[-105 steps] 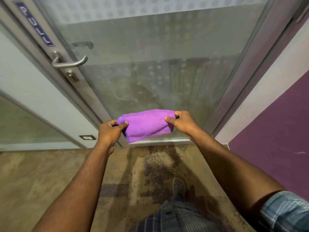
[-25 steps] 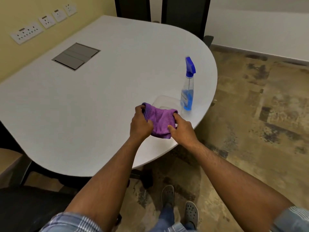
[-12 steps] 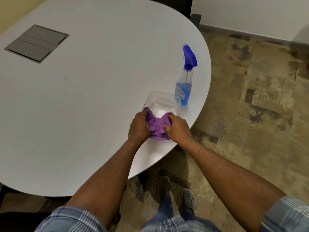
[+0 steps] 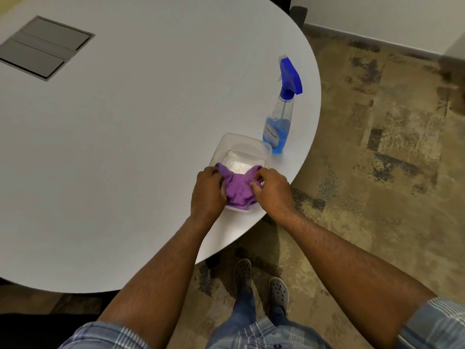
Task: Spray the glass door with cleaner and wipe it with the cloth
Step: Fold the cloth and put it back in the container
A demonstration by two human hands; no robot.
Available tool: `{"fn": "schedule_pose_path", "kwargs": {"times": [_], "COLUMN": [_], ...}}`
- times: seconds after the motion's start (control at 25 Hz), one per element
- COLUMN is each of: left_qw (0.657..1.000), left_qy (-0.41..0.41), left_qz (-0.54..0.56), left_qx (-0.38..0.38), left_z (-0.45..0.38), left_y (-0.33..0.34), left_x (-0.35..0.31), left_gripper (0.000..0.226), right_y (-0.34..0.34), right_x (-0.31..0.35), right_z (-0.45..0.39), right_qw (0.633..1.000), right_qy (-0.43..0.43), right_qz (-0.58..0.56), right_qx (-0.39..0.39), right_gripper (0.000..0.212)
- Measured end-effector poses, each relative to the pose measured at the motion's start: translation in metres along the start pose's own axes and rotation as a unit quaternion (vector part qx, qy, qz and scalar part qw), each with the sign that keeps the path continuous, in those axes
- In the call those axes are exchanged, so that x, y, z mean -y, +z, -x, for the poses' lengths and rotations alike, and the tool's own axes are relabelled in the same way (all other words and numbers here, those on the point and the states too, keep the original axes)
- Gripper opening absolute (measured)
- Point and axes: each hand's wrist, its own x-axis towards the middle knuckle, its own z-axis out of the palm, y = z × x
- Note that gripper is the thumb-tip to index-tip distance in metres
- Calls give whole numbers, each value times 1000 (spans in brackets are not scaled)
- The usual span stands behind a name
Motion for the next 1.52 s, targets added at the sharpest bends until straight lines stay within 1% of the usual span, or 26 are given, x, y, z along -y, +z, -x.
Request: {"fn": "schedule_pose_path", "kwargs": {"times": [0.08,0.12,0.2,0.24,0.32,0.36,0.44,0.56,0.68,0.76,0.84,0.96,1.12,1.28,1.4,1.52], "left_qw": [996,995,996,995,989,986,982,980,976,975,977,980,980,978,974,966], "left_qy": [15,8,-10,-12,-12,-18,-31,-24,10,31,40,39,34,35,40,42], "left_qz": [-85,-96,-92,-102,-138,-150,-154,-158,-164,-155,-133,-110,-109,-127,-147,-192], "left_qx": [17,9,-7,1,48,75,108,122,139,154,162,162,162,163,167,168], "left_z": [10,15,20,21,20,18,14,9,3,0,0,3,2,4,4,4], "left_y": [6,7,8,9,14,16,20,23,17,12,10,10,11,12,12,14], "left_x": [8,9,5,3,0,0,2,2,7,14,20,22,22,20,21,20], "left_gripper": [37,44,72,90,120,128,137,139,139,142,144,145,145,142,139,137], "right_y": [1,0,-5,-9,-19,-24,-36,-51,-64,-68,-69,-65,-62,-81,-107,-125], "right_x": [-6,-8,-10,-12,-18,-20,-23,-23,-21,-20,-20,-17,-18,-5,18,39], "right_z": [2,2,-4,-9,-22,-30,-50,-83,-108,-121,-131,-136,-133,-125,-115,-96], "right_qw": [996,995,997,996,992,990,984,977,980,981,981,980,977,972,972,966], "right_qy": [-4,4,27,39,61,73,104,149,137,123,111,100,101,84,24,-38], "right_qz": [89,95,47,18,-28,-45,-68,-79,-81,-91,-109,-121,-135,-161,-159,-177], "right_qx": [5,-9,-53,-73,-105,-115,-127,-127,-120,-115,-114,-123,-132,-146,-171,-185], "right_gripper": [31,35,38,38,40,43,52,70,79,76,68,52,39,41,44,46]}}
